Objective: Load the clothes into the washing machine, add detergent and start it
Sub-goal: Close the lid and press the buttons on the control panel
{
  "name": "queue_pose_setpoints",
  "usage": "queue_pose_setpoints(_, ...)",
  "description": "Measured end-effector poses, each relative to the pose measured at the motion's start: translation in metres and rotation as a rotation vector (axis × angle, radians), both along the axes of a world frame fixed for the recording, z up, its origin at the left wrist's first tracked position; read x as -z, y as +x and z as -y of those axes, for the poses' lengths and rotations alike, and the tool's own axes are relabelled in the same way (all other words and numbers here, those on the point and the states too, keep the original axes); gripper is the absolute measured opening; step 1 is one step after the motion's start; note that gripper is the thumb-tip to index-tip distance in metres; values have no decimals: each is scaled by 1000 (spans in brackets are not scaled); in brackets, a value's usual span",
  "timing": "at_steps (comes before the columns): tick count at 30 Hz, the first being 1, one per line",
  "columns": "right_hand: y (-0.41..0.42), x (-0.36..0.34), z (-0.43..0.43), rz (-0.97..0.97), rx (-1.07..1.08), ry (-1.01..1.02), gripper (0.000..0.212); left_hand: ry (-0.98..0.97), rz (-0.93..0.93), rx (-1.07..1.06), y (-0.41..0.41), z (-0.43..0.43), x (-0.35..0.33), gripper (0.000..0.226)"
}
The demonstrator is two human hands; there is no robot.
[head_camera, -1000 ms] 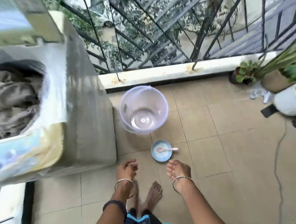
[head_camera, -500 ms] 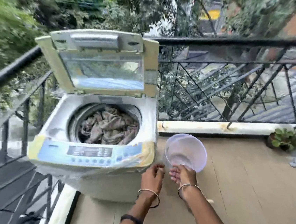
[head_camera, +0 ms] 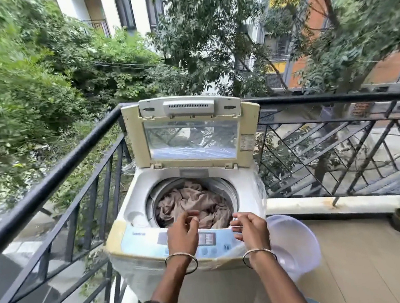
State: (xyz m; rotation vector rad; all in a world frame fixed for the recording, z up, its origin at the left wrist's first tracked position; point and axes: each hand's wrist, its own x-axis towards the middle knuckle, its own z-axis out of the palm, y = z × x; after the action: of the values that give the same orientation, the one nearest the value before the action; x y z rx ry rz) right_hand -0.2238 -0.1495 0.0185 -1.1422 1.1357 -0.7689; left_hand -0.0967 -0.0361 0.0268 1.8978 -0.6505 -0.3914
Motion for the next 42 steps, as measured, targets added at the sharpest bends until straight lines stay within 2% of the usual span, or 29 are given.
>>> queue_pose_setpoints(4,40,-27,30,-37,-4,-190,21,-20,168,-31,50,24,-24,24)
queue_pose_setpoints(8,83,-56,71,-79,-18,-367,16,-72,233,-33,97,55,-57,13)
queue_pose_setpoints(14,142,-107,126,-90,-36,-496,17,-142,280,21,168,107,-106,13)
queue_pose_setpoints(20,180,-141,174,-182,-7,-646,12,-179,489,-23,216,153,-145,15)
queue_pose_setpoints(24,207,-147,200,-282,38,-845,15,-75,682,-25,244,172,-152,28)
queue_pose_setpoints(28,238,-154,225,-445,26,-1059,33,133,842,53,279,192,-151,58)
queue_pose_setpoints(32,260,-157,244,-782,-192,-1009,55,442,885,158,310,201,-149,76)
queue_pose_setpoints(34,264,-158,249,-892,-248,-990,61,499,898,192,322,202,-147,78)
queue_pose_setpoints(36,264,-164,250,-955,-244,-1012,62,478,948,176,329,202,-149,76)
queue_pose_setpoints(42,248,-170,235,-994,-248,-1045,56,462,1108,130,333,199,-155,60)
